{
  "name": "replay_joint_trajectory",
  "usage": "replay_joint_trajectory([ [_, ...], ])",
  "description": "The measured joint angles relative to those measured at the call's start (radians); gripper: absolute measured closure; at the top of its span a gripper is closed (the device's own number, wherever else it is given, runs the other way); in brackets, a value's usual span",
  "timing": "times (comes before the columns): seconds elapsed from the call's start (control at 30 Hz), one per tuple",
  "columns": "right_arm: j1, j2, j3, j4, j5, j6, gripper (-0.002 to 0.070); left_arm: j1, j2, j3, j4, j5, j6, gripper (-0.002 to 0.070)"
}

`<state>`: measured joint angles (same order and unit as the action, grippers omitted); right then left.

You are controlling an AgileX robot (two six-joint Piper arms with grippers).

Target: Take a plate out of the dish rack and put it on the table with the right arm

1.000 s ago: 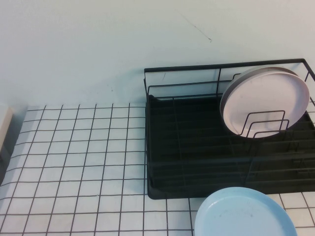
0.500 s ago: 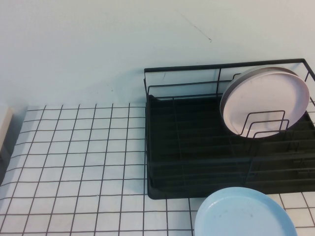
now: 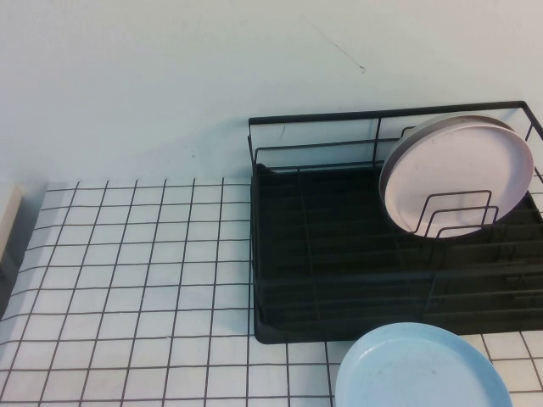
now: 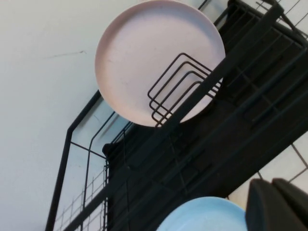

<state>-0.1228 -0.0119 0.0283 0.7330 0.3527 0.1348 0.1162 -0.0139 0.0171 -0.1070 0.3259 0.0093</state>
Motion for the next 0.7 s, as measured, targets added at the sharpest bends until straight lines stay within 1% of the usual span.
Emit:
replay_joint_trajectory([
  [0.2, 0.0, 0.0, 0.0, 0.029, -0.055, -0.038, 0.0678, 0.0, 0.0, 0.0, 0.0, 0.0, 0.0, 0.0678],
  [0.3, 0.0, 0.0, 0.0, 0.033, -0.043, -0.11, 0.0678, 0.0, 0.0, 0.0, 0.0, 0.0, 0.0, 0.0678],
  [0.37, 0.0, 0.0, 0.0, 0.056, -0.006, -0.202, 0.0678, 0.0, 0.0, 0.0, 0.0, 0.0, 0.0, 0.0678],
  [0.47, 0.0, 0.0, -0.023, 0.105, 0.092, -0.392, 0.0678, 0.0, 0.0, 0.0, 0.0, 0.0, 0.0, 0.0678],
  [0.6, 0.0, 0.05, -0.181, 0.135, 0.184, -0.653, 0.0678, 0.0, 0.0, 0.0, 0.0, 0.0, 0.0, 0.0678],
  [0.7, 0.0, 0.171, -0.318, 0.144, 0.21, -0.774, 0.0678, 0.0, 0.0, 0.0, 0.0, 0.0, 0.0, 0.0678],
])
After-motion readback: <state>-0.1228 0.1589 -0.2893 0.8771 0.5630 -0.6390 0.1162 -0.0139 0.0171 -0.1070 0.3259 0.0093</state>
